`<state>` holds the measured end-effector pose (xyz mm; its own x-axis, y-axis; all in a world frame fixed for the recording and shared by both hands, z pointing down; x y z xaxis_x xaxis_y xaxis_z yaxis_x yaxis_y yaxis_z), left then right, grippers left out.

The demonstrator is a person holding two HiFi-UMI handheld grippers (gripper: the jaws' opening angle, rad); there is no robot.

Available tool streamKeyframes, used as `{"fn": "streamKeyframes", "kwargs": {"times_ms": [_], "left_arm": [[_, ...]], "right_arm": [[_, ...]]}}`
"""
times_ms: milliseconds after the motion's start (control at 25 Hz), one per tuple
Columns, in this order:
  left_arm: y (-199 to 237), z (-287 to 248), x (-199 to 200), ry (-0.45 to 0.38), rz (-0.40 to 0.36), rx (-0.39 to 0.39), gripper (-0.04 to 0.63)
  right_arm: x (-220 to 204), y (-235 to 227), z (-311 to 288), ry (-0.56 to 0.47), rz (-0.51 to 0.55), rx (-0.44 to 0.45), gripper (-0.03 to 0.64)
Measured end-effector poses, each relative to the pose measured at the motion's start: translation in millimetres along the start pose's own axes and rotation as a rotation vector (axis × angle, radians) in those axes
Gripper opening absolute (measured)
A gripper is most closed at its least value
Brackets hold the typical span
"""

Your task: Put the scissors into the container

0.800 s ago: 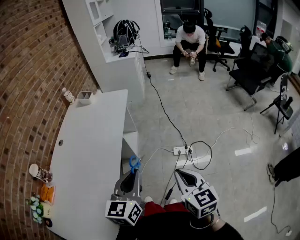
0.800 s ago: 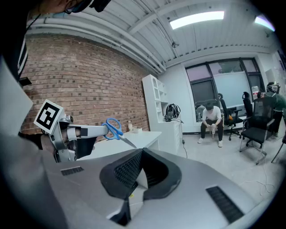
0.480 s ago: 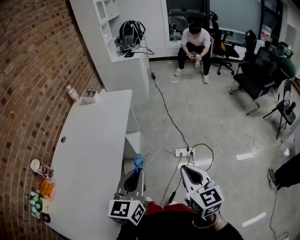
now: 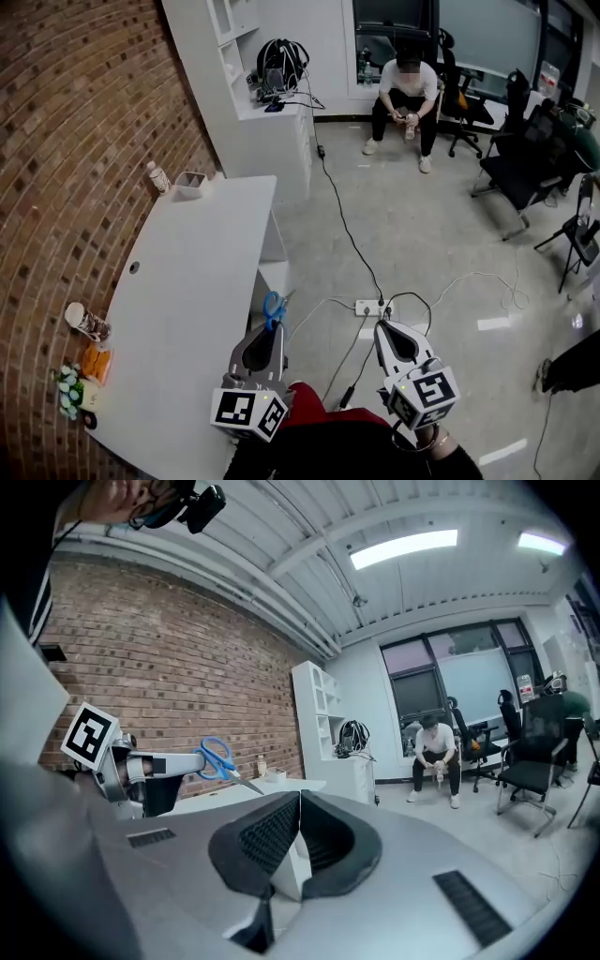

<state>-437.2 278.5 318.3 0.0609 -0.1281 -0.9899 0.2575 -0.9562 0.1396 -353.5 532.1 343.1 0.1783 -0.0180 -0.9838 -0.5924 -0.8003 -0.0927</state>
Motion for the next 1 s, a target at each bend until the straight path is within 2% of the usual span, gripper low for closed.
{"fn": "streamKeyframes", "kwargs": {"times_ms": [240, 480, 680, 1000], "left_arm": [[14.7, -13.4, 4.7, -0.013, 0.014, 0.028, 0.031], [33.9, -43.9, 5.0, -0.008, 0.018, 0.011, 0.031], [58.5, -74.5, -3.0, 0.011, 0.043, 0.006, 0.031], [114.1, -127.2, -9.7, 0.051, 0.085, 0.023, 0.031]], "right_arm": [[6.8, -15.9, -14.4, 0.005, -0.018, -0.004, 0.009], [11.0, -26.5, -41.6, -0.001, -0.025, -0.033, 0.009], [14.3, -30.1, -78.1, 0.008, -0.02, -0.026, 0.009], [11.6, -29.5, -161.3, 0.086, -0.035, 0.028, 0.009]]}}
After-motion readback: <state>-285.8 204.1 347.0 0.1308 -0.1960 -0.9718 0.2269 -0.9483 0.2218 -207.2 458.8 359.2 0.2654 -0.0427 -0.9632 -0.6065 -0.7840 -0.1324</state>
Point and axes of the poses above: the fingertips, and each gripper's own axes: z backward along the fingers, y to its left, x out of its top, the point moved 10 cm from there along z, backward along the fingers, and after that the axes turned 10 degrees about -x, right-handed, at the moved point
